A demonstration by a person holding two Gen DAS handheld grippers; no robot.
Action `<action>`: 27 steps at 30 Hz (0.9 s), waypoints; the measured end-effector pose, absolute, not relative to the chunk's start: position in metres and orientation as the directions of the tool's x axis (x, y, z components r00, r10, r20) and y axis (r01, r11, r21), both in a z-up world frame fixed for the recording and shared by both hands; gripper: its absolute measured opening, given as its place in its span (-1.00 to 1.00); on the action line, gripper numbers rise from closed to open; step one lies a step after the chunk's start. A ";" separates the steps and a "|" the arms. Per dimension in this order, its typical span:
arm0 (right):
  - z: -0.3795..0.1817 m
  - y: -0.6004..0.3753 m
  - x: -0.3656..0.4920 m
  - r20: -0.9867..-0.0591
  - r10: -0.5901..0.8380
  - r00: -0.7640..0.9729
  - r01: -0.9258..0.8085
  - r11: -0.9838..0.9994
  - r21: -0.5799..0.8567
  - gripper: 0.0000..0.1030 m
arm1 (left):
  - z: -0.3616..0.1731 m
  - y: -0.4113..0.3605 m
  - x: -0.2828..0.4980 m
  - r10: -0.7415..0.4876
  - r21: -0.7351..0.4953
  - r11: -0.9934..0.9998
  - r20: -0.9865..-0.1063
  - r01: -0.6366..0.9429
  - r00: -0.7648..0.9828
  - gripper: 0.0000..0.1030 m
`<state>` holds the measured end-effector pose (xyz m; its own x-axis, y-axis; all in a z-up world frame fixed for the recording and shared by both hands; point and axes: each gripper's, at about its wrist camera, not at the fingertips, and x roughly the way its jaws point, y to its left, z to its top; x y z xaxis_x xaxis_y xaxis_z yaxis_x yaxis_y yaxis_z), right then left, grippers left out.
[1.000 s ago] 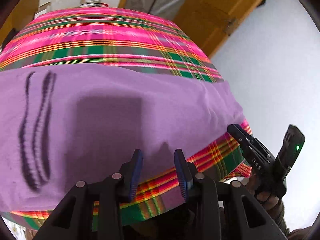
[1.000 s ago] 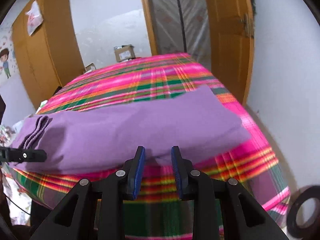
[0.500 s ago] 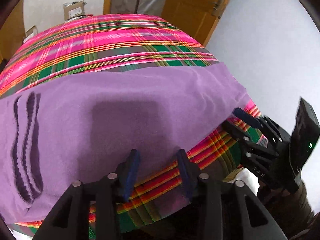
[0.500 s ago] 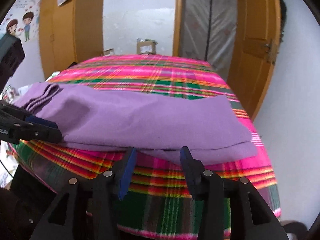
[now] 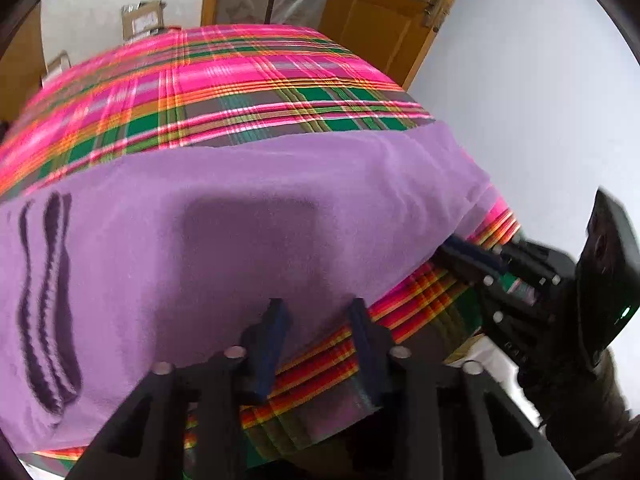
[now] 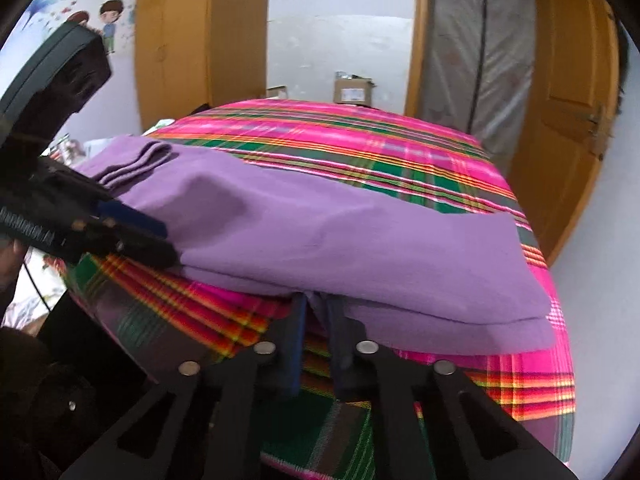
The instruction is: Fold clothes
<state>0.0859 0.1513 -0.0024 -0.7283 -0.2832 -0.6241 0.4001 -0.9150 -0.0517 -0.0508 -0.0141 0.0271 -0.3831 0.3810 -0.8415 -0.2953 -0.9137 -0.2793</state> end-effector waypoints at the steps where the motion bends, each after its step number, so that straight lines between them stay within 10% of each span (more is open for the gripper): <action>1: -0.002 0.151 0.086 -0.627 -0.292 -0.722 0.412 -0.910 -0.052 -0.91 | 0.026 -0.015 -0.052 0.384 -0.286 -0.913 -0.841 -0.290 -0.381 -0.46; 17: 0.019 0.207 0.095 -0.596 -0.290 -0.749 0.304 -0.949 0.080 -0.90 | 0.028 -0.010 -0.053 0.392 -0.286 -0.906 -0.846 -0.313 -0.362 -0.54; 20: 0.017 0.233 0.085 -0.611 -0.196 -0.767 0.159 -0.981 0.115 -0.42 | 0.027 -0.007 -0.057 0.396 -0.292 -0.904 -0.845 -0.311 -0.360 -0.54; 27: 0.015 0.281 0.067 -0.591 -0.124 -0.797 -0.023 -0.972 0.234 -0.23 | 0.028 0.001 -0.071 0.408 -0.309 -0.901 -0.843 -0.304 -0.350 -0.53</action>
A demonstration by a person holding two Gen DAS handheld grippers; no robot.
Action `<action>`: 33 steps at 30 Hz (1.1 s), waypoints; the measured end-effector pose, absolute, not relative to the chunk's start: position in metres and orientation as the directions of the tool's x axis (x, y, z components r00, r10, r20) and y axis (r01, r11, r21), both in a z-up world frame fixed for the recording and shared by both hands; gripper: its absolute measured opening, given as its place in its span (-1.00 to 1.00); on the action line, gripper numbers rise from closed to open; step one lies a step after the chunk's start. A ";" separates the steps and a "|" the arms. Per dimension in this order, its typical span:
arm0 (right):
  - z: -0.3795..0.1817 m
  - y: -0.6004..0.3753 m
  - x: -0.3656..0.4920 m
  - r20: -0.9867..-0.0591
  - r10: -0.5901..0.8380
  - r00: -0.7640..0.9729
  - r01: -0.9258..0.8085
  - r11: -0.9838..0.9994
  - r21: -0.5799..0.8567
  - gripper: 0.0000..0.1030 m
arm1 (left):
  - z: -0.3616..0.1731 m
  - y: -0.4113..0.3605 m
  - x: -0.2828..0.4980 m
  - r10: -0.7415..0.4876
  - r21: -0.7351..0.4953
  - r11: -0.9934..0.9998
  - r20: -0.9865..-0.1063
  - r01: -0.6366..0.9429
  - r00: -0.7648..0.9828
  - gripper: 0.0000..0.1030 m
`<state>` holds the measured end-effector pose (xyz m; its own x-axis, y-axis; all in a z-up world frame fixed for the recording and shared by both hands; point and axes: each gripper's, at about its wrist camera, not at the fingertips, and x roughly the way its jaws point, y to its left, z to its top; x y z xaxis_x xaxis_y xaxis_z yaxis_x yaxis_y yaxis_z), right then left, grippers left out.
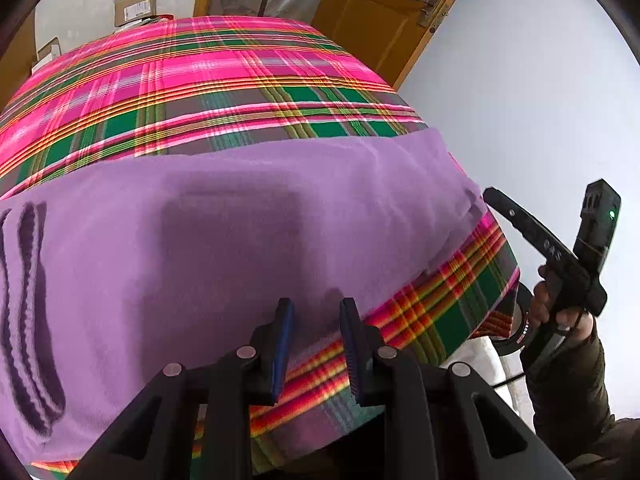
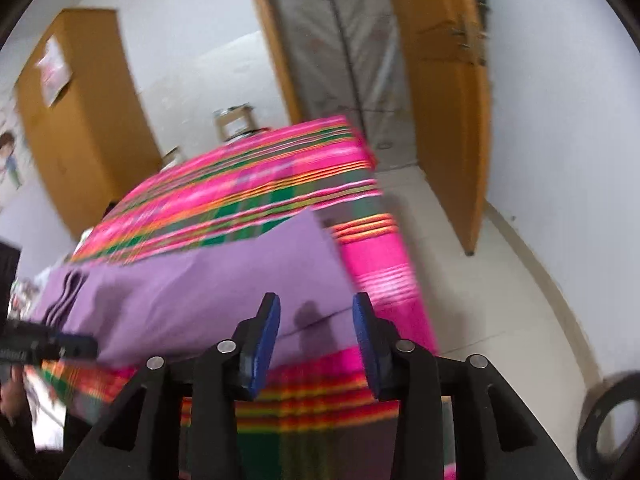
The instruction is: Fold clothes
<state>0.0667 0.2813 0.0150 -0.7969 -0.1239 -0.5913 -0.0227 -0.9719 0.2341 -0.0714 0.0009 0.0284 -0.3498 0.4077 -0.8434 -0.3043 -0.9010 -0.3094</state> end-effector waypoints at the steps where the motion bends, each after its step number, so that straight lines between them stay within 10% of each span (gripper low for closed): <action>1: 0.015 0.285 0.061 -0.593 -0.129 -0.795 -0.027 -0.969 0.247 -0.23 | 0.028 0.002 -0.073 0.408 -0.310 -0.901 -0.844 -0.305 -0.348 -0.53; 8: 0.003 0.295 0.038 -0.623 -0.186 -0.760 -0.034 -0.946 0.324 -0.24 | 0.024 0.007 -0.079 0.416 -0.318 -0.897 -0.842 -0.307 -0.343 -0.51; 13: 0.007 0.290 0.043 -0.596 -0.235 -0.768 0.029 -0.942 0.334 -0.77 | 0.024 0.016 -0.078 0.382 -0.265 -0.904 -0.852 -0.336 -0.357 -0.49; 25: 0.056 0.290 0.064 -0.511 -0.228 -0.829 0.050 -0.940 0.338 -0.79 | 0.034 0.014 -0.073 0.424 -0.302 -0.886 -0.834 -0.353 -0.352 -0.48; 33: 0.012 0.297 0.054 -0.651 -0.176 -0.739 -0.055 -0.947 0.318 -0.79 | 0.025 0.019 -0.070 0.398 -0.274 -0.887 -0.861 -0.371 -0.317 -0.48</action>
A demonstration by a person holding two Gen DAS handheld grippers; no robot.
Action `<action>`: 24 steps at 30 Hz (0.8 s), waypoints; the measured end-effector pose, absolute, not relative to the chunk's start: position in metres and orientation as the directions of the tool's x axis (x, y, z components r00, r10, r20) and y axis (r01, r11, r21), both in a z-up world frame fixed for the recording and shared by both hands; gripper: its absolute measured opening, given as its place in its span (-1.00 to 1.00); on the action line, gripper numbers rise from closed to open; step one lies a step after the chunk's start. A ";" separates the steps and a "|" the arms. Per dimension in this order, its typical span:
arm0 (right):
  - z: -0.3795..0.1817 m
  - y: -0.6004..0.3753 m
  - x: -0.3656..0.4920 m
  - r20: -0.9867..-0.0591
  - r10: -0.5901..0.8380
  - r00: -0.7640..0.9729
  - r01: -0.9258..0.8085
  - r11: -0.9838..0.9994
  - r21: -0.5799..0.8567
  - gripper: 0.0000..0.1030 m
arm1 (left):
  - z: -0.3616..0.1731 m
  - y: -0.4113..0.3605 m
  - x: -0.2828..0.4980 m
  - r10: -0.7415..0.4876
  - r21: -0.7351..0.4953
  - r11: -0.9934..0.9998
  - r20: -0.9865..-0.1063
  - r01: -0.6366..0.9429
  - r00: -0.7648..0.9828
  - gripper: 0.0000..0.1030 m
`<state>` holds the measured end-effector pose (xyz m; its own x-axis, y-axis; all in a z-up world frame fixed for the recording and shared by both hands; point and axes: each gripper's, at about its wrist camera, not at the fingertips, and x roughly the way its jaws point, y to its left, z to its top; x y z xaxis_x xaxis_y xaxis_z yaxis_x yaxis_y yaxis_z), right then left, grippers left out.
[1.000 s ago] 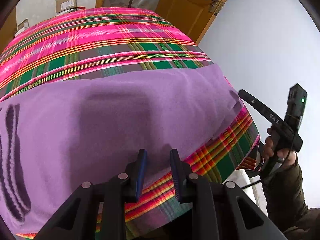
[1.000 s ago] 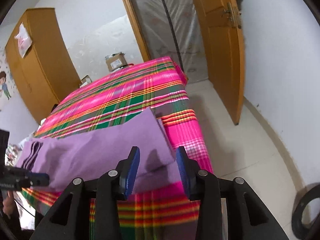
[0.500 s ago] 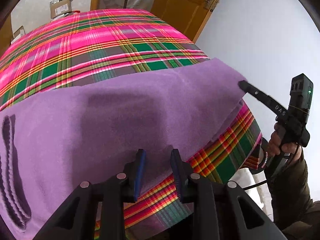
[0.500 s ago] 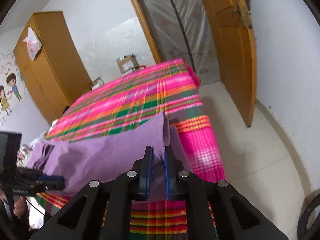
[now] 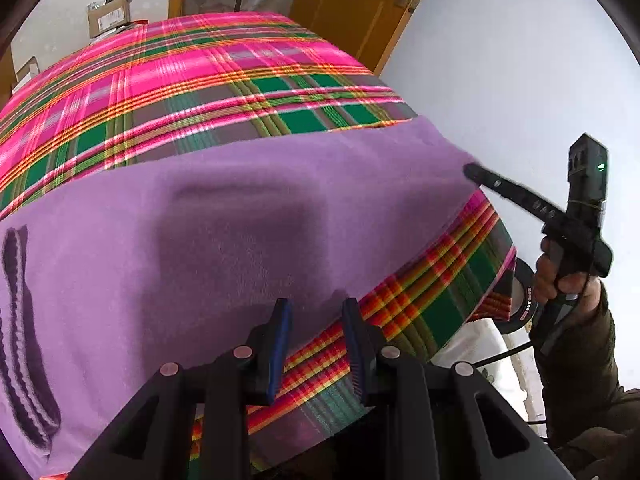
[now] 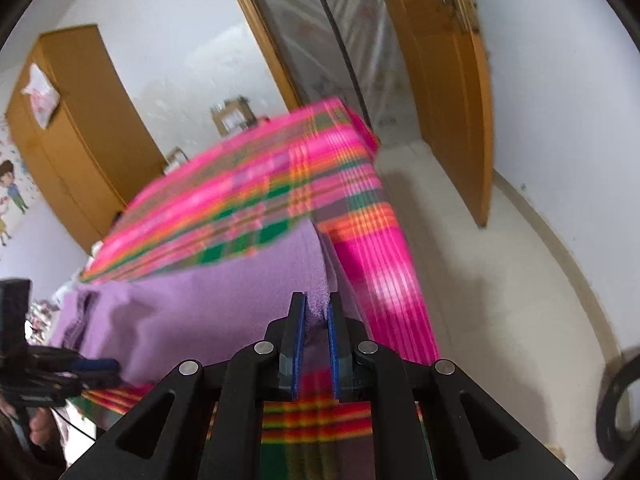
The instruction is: Fold clothes
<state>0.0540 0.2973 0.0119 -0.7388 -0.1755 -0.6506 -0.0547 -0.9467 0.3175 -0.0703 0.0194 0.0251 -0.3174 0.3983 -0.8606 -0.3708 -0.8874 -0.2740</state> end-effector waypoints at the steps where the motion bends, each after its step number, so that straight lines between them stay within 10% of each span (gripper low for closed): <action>1: 0.008 0.297 0.054 -0.659 -0.166 -0.733 -0.062 -0.949 0.308 -0.77 | 0.026 0.019 -0.071 0.398 -0.273 -0.887 -0.860 -0.371 -0.319 -0.48; 24: 0.006 0.312 -0.025 -0.646 -0.344 -0.682 0.079 -0.912 0.403 -0.51 | 0.026 0.018 -0.101 0.408 -0.300 -0.891 -0.859 -0.340 -0.310 -0.48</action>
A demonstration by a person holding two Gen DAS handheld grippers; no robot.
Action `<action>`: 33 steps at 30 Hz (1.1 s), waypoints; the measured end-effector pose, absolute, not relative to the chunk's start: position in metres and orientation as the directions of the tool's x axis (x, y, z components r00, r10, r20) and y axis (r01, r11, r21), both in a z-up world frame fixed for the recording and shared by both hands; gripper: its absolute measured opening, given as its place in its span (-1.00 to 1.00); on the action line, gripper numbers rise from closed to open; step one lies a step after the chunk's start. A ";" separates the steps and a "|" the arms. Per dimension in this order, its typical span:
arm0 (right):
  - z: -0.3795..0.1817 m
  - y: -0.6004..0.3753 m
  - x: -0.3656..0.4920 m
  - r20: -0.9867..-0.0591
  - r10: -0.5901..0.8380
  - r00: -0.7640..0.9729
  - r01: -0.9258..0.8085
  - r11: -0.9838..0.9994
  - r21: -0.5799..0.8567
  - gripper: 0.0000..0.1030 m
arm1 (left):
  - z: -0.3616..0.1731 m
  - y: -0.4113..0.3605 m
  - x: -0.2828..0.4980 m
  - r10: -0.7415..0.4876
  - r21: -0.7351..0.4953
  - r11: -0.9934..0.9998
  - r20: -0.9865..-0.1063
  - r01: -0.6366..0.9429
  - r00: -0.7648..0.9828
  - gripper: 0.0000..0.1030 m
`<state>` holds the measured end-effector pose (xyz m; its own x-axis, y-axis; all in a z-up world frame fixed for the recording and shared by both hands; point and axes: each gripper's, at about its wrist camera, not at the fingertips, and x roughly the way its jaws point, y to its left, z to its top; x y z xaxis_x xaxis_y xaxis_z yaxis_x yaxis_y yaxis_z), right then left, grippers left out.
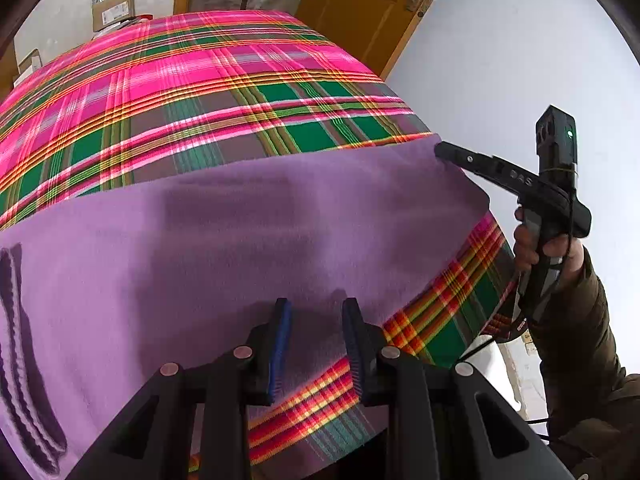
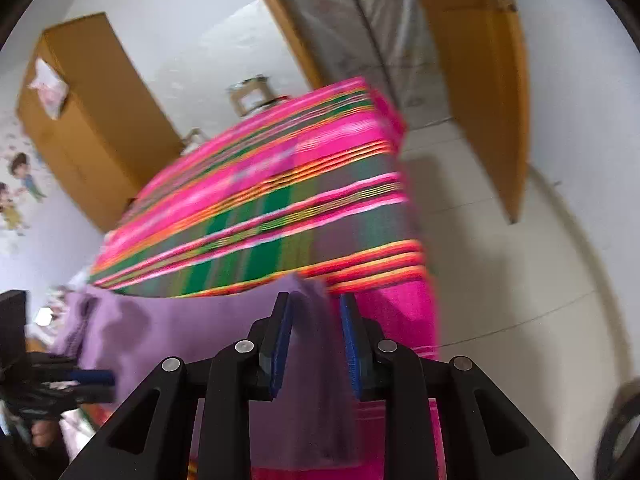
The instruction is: Fold clothes
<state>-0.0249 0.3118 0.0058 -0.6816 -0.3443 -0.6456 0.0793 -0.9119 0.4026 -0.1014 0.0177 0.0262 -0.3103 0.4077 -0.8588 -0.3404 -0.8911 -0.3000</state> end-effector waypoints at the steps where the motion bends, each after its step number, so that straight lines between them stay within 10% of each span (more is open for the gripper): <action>1: 0.005 0.309 -0.024 -0.636 -0.370 -0.677 0.101 -0.903 0.418 -0.51 | 0.026 0.018 -0.103 0.409 -0.303 -0.891 -0.858 -0.338 -0.309 -0.48; 5: 0.014 0.289 -0.017 -0.642 -0.329 -0.692 0.149 -0.936 0.319 -0.82 | 0.025 0.017 -0.110 0.416 -0.315 -0.891 -0.856 -0.328 -0.307 -0.48; 17: 0.019 0.241 0.025 -0.624 -0.403 -0.669 0.344 -0.913 0.220 -0.82 | 0.022 0.017 -0.116 0.448 -0.354 -0.880 -0.840 -0.318 -0.306 -0.46; 33: 0.005 0.284 -0.018 -0.524 -0.617 -0.586 0.283 -0.763 0.582 -0.32 | 0.023 0.016 -0.116 0.461 -0.368 -0.875 -0.833 -0.314 -0.307 -0.45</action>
<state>-0.0182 0.2835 0.0054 -0.5865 -0.6173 -0.5244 0.2828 -0.7627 0.5816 -0.1159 0.0161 0.0226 -0.3068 0.4607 -0.8328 -0.3145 -0.8749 -0.3682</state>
